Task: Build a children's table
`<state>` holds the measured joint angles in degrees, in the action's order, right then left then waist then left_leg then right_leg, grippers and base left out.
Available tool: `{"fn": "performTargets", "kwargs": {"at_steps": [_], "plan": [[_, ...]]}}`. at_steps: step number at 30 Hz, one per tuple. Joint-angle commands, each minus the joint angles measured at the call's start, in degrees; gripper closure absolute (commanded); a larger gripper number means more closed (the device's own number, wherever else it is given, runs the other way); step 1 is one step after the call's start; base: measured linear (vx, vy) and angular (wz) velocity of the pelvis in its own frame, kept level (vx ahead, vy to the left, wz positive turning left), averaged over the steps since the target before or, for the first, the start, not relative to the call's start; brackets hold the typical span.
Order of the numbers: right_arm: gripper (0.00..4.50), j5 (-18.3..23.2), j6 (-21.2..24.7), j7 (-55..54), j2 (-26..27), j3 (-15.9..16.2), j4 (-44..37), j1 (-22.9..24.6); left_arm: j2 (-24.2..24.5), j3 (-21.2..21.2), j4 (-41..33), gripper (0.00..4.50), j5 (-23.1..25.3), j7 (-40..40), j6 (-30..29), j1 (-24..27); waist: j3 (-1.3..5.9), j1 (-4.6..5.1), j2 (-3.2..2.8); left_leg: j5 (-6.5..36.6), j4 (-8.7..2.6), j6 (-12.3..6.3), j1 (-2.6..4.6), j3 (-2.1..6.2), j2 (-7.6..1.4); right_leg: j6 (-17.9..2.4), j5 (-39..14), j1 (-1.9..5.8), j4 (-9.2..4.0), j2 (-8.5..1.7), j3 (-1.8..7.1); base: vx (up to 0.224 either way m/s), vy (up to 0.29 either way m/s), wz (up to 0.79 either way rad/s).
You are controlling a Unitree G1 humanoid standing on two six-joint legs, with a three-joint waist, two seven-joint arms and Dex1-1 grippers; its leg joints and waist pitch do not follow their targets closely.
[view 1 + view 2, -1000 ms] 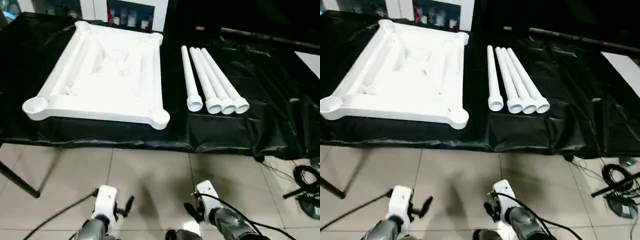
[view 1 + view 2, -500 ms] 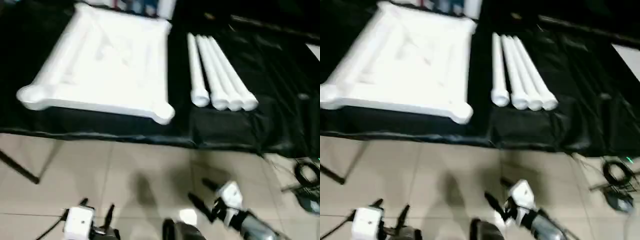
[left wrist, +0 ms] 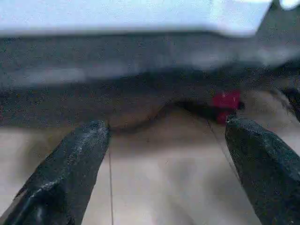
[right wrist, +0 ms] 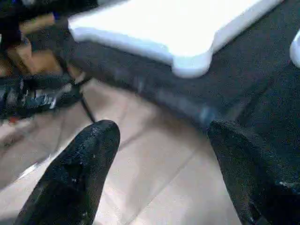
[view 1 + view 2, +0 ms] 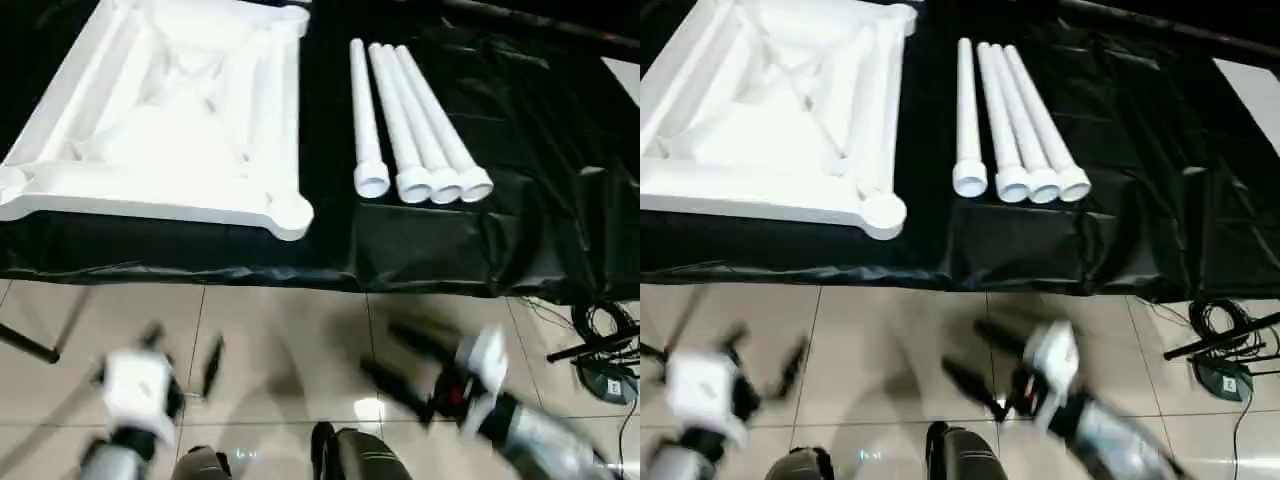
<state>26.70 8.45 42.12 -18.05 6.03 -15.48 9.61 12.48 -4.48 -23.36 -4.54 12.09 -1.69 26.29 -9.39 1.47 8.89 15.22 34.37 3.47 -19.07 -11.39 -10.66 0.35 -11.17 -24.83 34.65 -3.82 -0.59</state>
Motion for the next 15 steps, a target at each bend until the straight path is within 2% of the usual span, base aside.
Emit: {"fn": "performTargets", "kwargs": {"at_steps": [1,2,3,4,5,6,7,8,9,10,11,12,13,14,15], "plan": [[1.01,3.6,2.5,-2.4,0.6,-3.2,-0.4,-4.4,0.9,-1.9,-2.1,0.07,-1.6,-0.5,-2.4,-2.4,3.57,-0.17,-0.82,0.4,-4.02,-7.47,0.38,1.21,-3.07,-14.4,-2.6,2.86,-2.96,-3.79,2.74,-0.068,-0.058,-0.04],[1.01,3.6,2.5,-2.4,0.6,-3.2,-0.4,-4.4,0.9,-1.9,-2.1,0.07,-1.6,-0.5,-2.4,-2.4,3.48,-0.23,-1.02,0.4,-3.95,-6.88,0.45,1.13,-3.03,-14.0,-4.2,2.49,-3.04,-3.6,2.76,-0.051,-0.037,-0.03],[1.01,4.8,4.4,-3.4,1.3,-4.3,-0.6,-7.7,1.6,-3.5,-3.3,0.07,-2.6,-0.6,-3.8,-5.0,4.32,-0.45,-1.08,-0.6,-3.76,-6.4,0.66,1.08,-3.02,-14.0,-3.6,2.68,-2.75,-3.44,2.68,0.0,0.0,0.0],[1.01,5.1,5.0,-3.8,1.7,-4.6,-0.5,-9.1,2.1,-4.3,-3.5,0.07,-3.2,-0.5,-4.5,-6.2,4.32,-0.45,-1.08,-0.6,-3.76,-6.4,0.66,1.08,-3.02,-14.0,-3.6,2.68,-2.75,-3.44,2.68,0.0,0.0,0.0],[1.01,5.6,5.9,-4.5,2.2,-5.0,-0.1,-11.0,3.0,-5.2,-4.1,0.07,-3.9,-0.3,-5.3,-7.7,5.16,-0.62,-1.07,-2.9,-3.46,-6.03,0.86,0.92,-2.78,-13.9,-0.5,2.58,-2.31,-2.93,2.46,0.0,0.0,0.0],[1.01,5.7,6.1,-4.6,2.2,-5.1,0.0,-11.4,3.2,-5.4,-4.1,0.07,-4.0,-0.2,-5.5,-8.0,5.28,-0.65,-1.11,-3.4,-3.39,-6.01,0.95,0.84,-2.72,-14.0,0.3,2.54,-2.17,-2.86,2.46,0.0,0.0,0.0],[1.01,5.6,6.2,-5.2,2.6,-5.4,0.8,-12.8,3.8,-6.2,-4.4,0.07,-4.5,-0.3,-6.2,-9.4,5.87,-0.78,-0.94,-4.8,-3.32,-6.01,0.69,0.9,-2.62,-13.9,1.9,2.91,-1.96,-2.75,2.34,0.0,0.0,0.0],[1.01,5.7,6.6,-5.8,2.7,-5.5,1.3,-13.8,4.3,-6.8,-4.6,0.07,-4.9,-0.2,-7.0,-10.4,6.33,-0.9,-0.82,-5.7,-3.18,-5.95,0.71,0.84,-2.53,-14.0,3.2,2.96,-1.77,-2.66,2.31,0.0,0.0,0.0],[1.01,4.8,7.0,-7.0,3.1,-5.8,3.0,-15.4,4.9,-7.9,-4.3,0.07,-5.0,-0.9,-7.8,-12.9,6.98,-0.97,-0.41,-6.6,-3.01,-5.95,0.79,0.89,-2.45,-14.1,4.0,3.19,-1.57,-2.6,2.25,0.0,0.0,0.0],[1.01,4.2,7.2,-7.9,3.3,-5.8,4.0,-16.4,5.3,-8.6,-3.9,0.07,-5.1,-1.4,-8.2,-14.4,6.91,-1.08,-0.69,-7.0,-3.1,-5.85,0.78,0.89,-2.38,-14.0,4.1,2.99,-1.51,-2.55,2.23,0.0,0.0,0.0],[1.01,2.7,7.5,-9.4,3.4,-5.7,5.5,-17.6,6.1,-9.3,-3.3,0.07,-5.0,-1.8,-9.0,-16.4,7.17,-1.29,-0.47,-5.6,-3.02,-5.27,0.65,0.86,-2.26,-13.7,2.2,2.92,-1.63,-2.43,2.1,0.0,0.0,0.0],[1.01,-0.6,7.7,-12.9,4.0,-5.4,9.2,-20.0,7.5,-10.2,-1.7,0.07,-4.6,-2.3,-10.2,-20.5,7.27,-1.43,-0.58,-5.2,-3.0,-4.58,0.64,0.87,-2.25,-13.4,1.5,2.85,-1.6,-2.46,2.07,0.0,0.0,0.0],[1.01,-2.3,7.8,-15.1,4.4,-5.4,11.8,-21.5,8.1,-10.4,-0.7,0.07,-4.2,-2.5,-10.5,-23.1,7.68,-1.42,-1.33,-4.8,-2.84,-3.83,0.76,0.86,-1.69,-13.2,1.5,2.7,-1.71,-2.13,1.77,-0.055,-0.008,0.0],[1.01,-2.7,7.8,-15.6,4.5,-5.4,12.4,-21.8,8.2,-10.5,-0.5,0.07,-4.1,-2.6,-10.6,-23.7,7.47,-1.64,-1.73,-3.5,-3.08,-3.19,0.84,0.92,-1.65,-12.7,-0.3,2.43,-1.69,-2.03,1.67,-0.055,-0.008,0.0],[1.01,-4.9,6.7,-17.6,4.9,-5.2,15.6,-23.3,9.1,-10.3,0.8,0.07,-2.4,-3.2,-11.0,-26.1,8.13,-1.98,-2.1,-2.7,-2.79,-2.24,0.39,1.12,-1.71,-12.8,0.5,3.13,-1.59,-2.27,1.53,-0.052,0.001,0.01]]}}
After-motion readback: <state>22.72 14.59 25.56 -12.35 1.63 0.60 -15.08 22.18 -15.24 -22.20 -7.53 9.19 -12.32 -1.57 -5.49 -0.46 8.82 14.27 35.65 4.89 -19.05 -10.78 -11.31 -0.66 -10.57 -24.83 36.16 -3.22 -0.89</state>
